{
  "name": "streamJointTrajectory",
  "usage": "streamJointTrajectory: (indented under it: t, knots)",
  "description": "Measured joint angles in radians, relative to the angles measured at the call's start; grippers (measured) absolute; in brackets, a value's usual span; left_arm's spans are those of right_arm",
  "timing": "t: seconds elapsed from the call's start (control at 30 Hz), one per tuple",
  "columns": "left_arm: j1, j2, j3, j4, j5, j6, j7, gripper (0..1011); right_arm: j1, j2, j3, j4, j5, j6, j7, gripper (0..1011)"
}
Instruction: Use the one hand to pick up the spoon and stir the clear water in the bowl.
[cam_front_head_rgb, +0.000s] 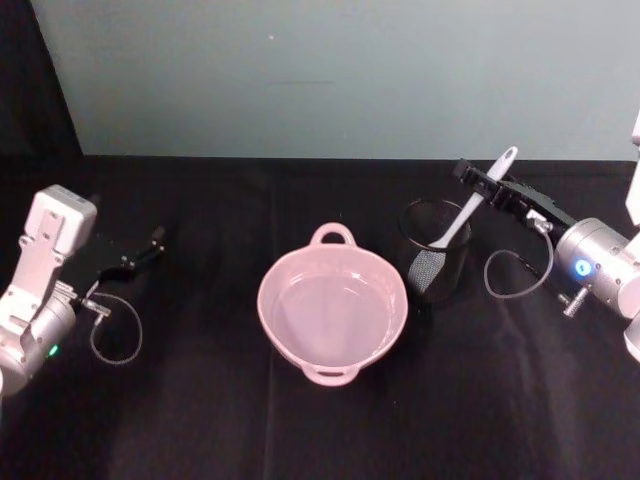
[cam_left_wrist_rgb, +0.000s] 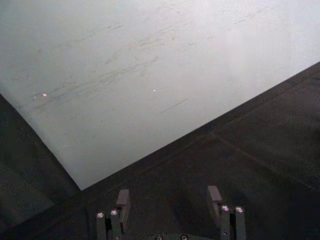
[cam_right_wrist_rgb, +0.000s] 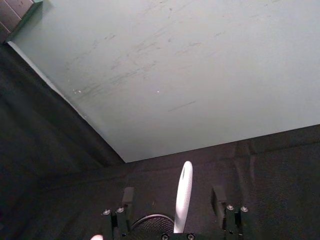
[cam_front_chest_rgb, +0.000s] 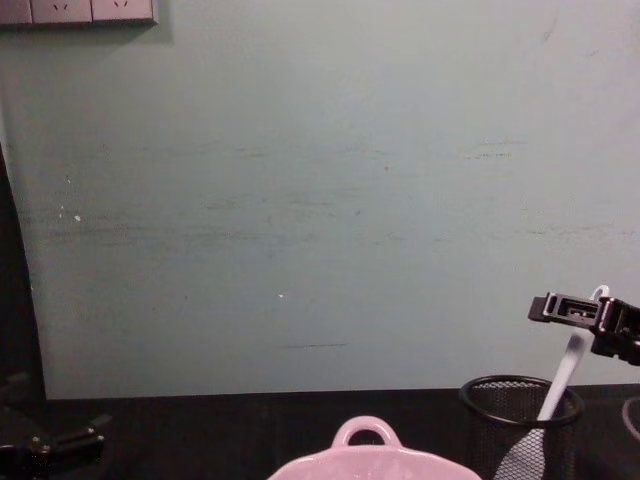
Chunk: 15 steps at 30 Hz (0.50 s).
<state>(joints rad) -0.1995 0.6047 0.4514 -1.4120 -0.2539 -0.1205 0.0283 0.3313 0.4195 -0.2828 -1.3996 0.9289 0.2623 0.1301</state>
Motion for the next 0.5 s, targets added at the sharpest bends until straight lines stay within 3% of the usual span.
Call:
streamJointTrajectory:
  t: [0.13,0.5]
  knots:
    - [0.000,0.000,0.000,0.000,0.000,0.000,0.000,1011,0.000,0.000,0.001,0.000,0.000,0.001,0.000,919]
    - [0.000,0.000,0.000,0.000,0.000,0.000,0.000,1011,0.000,-0.001,0.002,-0.001,0.001,0.003,-0.001,575]
